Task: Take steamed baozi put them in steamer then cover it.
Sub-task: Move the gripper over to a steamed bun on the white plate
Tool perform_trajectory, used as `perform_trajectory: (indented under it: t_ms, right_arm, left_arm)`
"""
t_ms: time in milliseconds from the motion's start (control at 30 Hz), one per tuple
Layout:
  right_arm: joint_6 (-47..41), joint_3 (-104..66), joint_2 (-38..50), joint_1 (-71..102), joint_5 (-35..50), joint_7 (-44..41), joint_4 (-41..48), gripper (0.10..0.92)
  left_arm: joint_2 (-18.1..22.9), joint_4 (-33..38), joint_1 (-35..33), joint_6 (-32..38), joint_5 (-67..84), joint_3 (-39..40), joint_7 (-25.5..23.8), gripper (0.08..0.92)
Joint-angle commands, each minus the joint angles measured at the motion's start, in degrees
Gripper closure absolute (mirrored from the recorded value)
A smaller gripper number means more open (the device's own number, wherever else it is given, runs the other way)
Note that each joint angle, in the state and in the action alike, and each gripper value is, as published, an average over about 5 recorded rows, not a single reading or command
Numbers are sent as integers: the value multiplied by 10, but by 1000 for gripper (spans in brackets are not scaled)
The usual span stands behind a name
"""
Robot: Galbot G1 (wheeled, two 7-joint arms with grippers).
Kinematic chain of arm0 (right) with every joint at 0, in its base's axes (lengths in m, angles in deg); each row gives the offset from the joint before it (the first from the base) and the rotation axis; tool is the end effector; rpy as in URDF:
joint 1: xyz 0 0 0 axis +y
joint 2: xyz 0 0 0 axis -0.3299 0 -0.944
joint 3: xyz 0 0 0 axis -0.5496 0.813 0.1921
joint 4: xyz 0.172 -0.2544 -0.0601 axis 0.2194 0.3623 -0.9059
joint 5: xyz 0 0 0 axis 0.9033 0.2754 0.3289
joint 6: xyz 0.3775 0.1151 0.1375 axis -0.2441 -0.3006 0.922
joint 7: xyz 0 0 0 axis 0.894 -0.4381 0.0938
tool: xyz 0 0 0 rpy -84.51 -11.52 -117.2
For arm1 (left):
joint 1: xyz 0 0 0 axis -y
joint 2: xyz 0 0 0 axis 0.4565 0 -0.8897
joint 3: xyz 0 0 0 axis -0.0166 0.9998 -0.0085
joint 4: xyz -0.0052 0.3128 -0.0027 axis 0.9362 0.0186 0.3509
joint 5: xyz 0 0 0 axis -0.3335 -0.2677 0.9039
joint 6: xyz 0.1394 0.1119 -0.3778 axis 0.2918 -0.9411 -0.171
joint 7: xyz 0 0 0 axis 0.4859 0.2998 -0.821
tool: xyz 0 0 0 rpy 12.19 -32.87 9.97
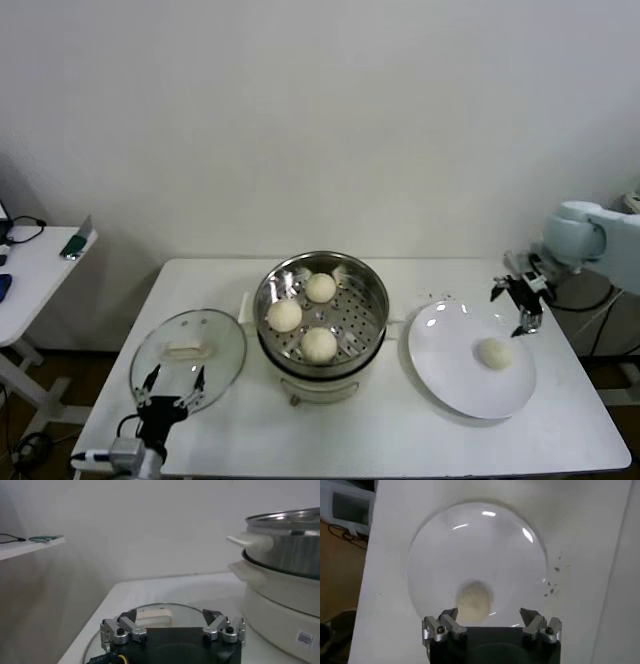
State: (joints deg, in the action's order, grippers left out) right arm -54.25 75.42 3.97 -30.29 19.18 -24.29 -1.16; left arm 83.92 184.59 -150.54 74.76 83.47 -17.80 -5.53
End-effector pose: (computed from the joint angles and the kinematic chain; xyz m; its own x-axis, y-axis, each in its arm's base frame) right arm 0.5232 -0.1618 -0.1493 -0.1077 -0.0032 0.9942 -0.9865 -0.1240 -0.1072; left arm 0.2346 0.0964 -0.3431 -0.9530 -0.0620 0.2964 -0.0324 0.9941 0.1040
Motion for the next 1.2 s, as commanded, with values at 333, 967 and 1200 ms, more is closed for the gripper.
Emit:
perform_trajectory:
  t_ms: [333,967,1200]
  right_arm:
    - [-9,-195,5,249,-70,18,100,203]
    - [-2,-247,-41,303,-82,30,149,203]
    - [-3,-248,-47,300,-81,25,157,283]
  left_arm:
    - [3,0,-6,3,-10,1,1,177]
    - [2,1,-11,3,-13,-3,1,177]
    - [3,-2,-8,1,-13,-4,2,177]
